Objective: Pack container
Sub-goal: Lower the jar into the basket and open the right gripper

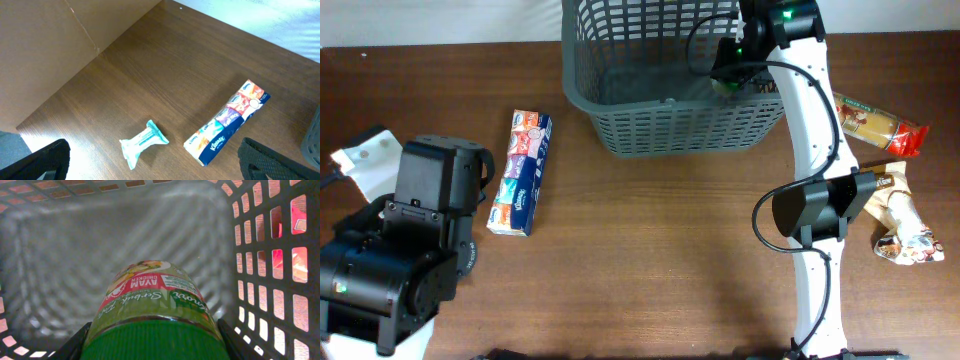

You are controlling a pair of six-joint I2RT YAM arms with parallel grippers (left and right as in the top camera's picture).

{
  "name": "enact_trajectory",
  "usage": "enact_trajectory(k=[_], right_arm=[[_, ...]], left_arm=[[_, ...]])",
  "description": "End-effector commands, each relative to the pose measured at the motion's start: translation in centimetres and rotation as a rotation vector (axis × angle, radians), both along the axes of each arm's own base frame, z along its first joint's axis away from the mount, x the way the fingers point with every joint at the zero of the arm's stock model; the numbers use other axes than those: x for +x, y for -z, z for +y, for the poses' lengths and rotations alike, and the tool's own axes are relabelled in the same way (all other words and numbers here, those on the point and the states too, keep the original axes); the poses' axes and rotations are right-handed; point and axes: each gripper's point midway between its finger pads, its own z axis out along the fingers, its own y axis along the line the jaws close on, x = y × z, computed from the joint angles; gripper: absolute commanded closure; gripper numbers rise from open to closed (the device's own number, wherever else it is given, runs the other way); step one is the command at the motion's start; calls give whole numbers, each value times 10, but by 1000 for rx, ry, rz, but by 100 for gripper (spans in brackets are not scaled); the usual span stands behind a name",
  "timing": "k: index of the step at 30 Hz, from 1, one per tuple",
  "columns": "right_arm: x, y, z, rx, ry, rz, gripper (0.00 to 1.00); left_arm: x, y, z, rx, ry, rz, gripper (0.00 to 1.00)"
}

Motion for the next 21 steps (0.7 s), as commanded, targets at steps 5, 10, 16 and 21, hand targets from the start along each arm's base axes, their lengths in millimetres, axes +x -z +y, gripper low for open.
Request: enact_trajectory(k=[5, 10, 16, 21], right_arm=[[-6, 25, 0, -7, -9, 66, 66], [-11, 39, -2, -21, -7, 108, 66], [-13, 48, -2, -25, -7, 129, 65], [-14, 54, -3, -27, -6, 140, 55]], left_arm=[[-1, -2, 2, -6, -15, -15, 0], [-1, -2, 2, -6, -15, -14, 1], [-1, -2, 2, -6, -15, -15, 1], [-1, -2, 2, -6, -15, -15, 1]])
